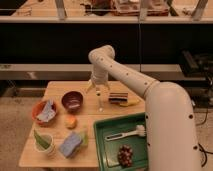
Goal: Place fork in purple bowl
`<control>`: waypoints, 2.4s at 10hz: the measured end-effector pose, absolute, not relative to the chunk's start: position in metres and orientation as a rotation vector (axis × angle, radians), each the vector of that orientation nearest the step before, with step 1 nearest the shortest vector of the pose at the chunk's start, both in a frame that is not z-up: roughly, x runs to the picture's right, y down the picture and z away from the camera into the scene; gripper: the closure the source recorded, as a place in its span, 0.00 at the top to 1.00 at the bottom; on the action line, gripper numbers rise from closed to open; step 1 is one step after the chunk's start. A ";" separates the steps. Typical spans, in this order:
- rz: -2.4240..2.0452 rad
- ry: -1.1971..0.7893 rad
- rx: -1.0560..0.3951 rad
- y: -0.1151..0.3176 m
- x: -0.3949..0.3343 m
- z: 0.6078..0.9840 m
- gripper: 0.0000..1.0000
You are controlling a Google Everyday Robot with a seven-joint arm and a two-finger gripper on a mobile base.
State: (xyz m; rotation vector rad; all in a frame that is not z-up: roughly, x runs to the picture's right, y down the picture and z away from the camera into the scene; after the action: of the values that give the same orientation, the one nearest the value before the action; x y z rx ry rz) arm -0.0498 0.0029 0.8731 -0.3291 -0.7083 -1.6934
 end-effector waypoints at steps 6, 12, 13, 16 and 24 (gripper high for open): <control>-1.696 -0.739 -0.362 0.004 -0.070 0.949 0.79; -1.671 -0.732 -0.365 0.017 -0.066 0.960 0.79; -1.669 -0.733 -0.365 0.021 -0.068 0.964 0.79; -1.652 -0.723 -0.379 0.025 -0.060 0.973 0.79; -1.618 -0.748 -0.423 0.039 -0.056 0.988 0.58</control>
State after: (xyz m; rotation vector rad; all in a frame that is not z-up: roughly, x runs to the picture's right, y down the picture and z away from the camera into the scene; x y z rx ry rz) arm -0.0557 0.0388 0.9877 -0.4227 -0.7478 -1.6183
